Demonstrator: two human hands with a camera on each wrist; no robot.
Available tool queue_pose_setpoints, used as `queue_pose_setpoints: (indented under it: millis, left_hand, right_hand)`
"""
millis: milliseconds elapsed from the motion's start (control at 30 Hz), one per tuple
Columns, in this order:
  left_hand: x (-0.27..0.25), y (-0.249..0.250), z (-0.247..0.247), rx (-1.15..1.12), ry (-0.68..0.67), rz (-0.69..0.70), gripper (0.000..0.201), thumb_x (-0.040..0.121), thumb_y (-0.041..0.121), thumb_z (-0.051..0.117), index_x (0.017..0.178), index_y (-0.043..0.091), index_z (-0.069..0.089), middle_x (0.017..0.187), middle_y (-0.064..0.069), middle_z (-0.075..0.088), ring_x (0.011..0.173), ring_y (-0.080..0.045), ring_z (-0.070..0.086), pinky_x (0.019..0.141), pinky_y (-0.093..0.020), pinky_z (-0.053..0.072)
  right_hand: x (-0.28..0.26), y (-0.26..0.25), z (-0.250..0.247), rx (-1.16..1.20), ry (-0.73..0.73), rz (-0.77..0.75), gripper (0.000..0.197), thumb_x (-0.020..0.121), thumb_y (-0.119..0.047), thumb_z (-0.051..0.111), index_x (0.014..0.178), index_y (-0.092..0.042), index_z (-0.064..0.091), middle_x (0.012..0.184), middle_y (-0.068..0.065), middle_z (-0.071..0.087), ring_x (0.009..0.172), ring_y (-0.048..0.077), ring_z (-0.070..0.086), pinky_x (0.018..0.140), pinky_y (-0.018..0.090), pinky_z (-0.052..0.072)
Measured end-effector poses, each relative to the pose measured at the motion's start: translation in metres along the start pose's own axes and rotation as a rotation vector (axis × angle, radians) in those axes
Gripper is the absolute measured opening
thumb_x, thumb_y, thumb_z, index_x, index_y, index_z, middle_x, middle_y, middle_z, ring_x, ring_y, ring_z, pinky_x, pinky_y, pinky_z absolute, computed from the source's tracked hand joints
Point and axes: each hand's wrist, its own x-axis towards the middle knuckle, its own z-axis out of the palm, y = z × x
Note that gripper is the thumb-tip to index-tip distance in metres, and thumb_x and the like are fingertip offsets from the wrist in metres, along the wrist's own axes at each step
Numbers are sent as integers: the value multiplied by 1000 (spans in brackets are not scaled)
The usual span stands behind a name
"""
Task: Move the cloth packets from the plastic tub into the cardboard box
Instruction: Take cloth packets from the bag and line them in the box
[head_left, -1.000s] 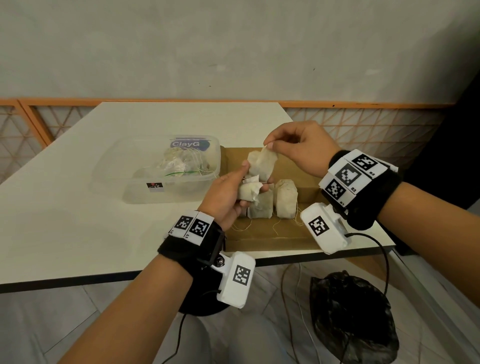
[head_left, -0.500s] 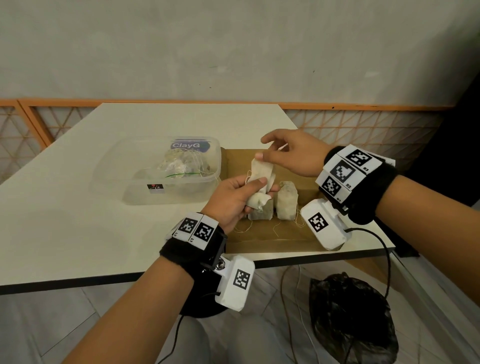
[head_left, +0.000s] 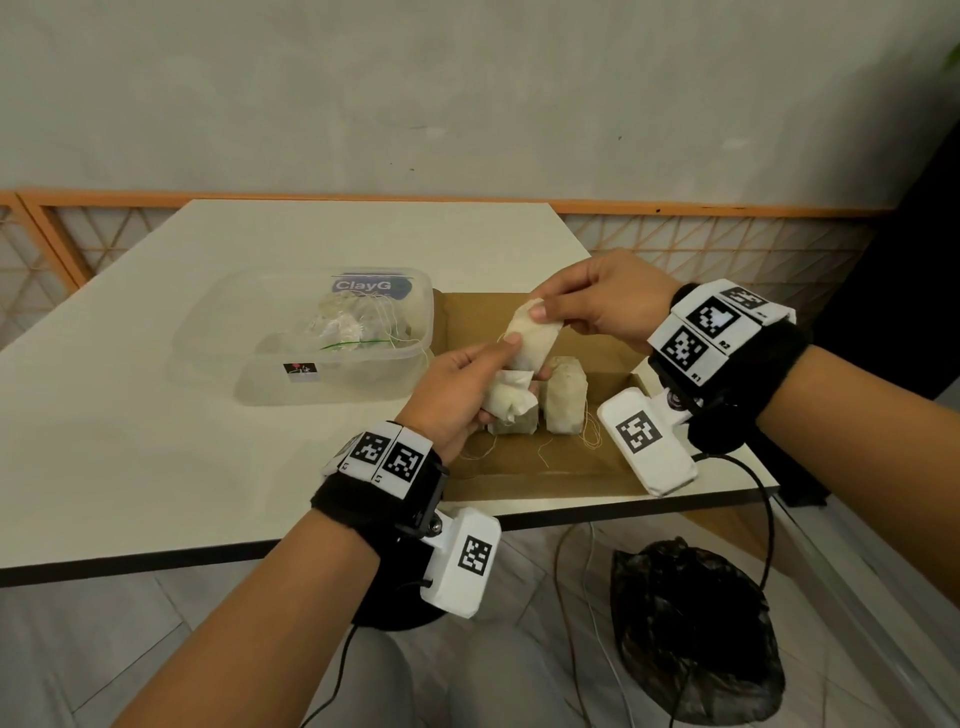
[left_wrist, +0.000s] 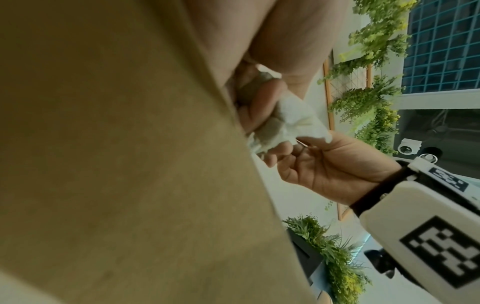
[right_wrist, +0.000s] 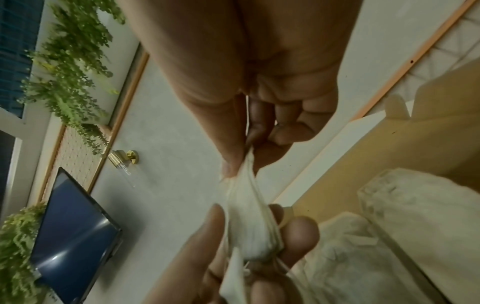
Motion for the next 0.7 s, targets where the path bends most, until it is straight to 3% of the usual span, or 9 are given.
queue_pose_setpoints:
  millis: [133, 200, 267, 367, 500, 567, 700]
  left_hand:
    - [1, -2, 1, 27, 25, -4, 33, 94, 28, 55, 99, -3, 68, 79, -21, 60, 45, -14, 41, 33, -14, 30]
    - [1, -1, 1, -1, 60, -4, 25, 94, 32, 56, 87, 11, 68, 70, -11, 61, 39, -8, 41, 33, -15, 30]
    - [1, 1, -1, -62, 98, -5, 23, 94, 33, 55, 87, 14, 66, 78, -10, 64, 44, -9, 43, 32, -15, 30]
    - [2, 2, -4, -187, 138, -10, 18, 96, 26, 52, 94, 11, 62, 88, -6, 70, 62, -17, 48, 31, -13, 29]
    - [3, 2, -2, -198, 154, 0, 16, 97, 23, 51, 96, 10, 61, 88, -7, 70, 66, -18, 52, 31, -13, 31]
    - [4, 1, -2, -194, 157, 0, 16, 96, 23, 52, 95, 10, 62, 86, -6, 70, 67, -19, 51, 31, -13, 31]
    - [5, 0, -5, -208, 163, -8, 15, 97, 22, 52, 93, 12, 62, 79, -3, 72, 68, -19, 48, 31, -13, 30]
  right_hand:
    - [-3, 0, -3, -95, 31, -44, 15, 80, -1, 67, 94, -2, 70, 63, -5, 64, 48, -4, 54, 49, 6, 39]
    - [-7, -2, -8, -176, 45, -52, 15, 80, -2, 67, 95, -4, 69, 66, -8, 63, 50, -9, 55, 51, 2, 40]
    - [-14, -5, -16, -329, 4, -55, 13, 81, -9, 68, 93, -10, 70, 75, -9, 64, 62, -7, 58, 59, 1, 41]
    - [-27, -4, -27, -568, -177, 8, 7, 80, -20, 70, 85, -25, 70, 84, -10, 66, 84, 4, 57, 78, 14, 41]
    - [-36, 8, -21, -596, -425, 159, 12, 75, -23, 73, 77, -35, 72, 92, -5, 72, 94, 10, 60, 93, 27, 42]
    - [-32, 19, -12, -660, -442, 186, 12, 77, -19, 73, 84, -29, 73, 95, -2, 71, 93, 12, 59, 92, 28, 42]
    - [-15, 31, -2, -709, -322, 166, 15, 78, -15, 71, 92, -19, 73, 91, -3, 68, 89, 12, 56, 90, 29, 44]
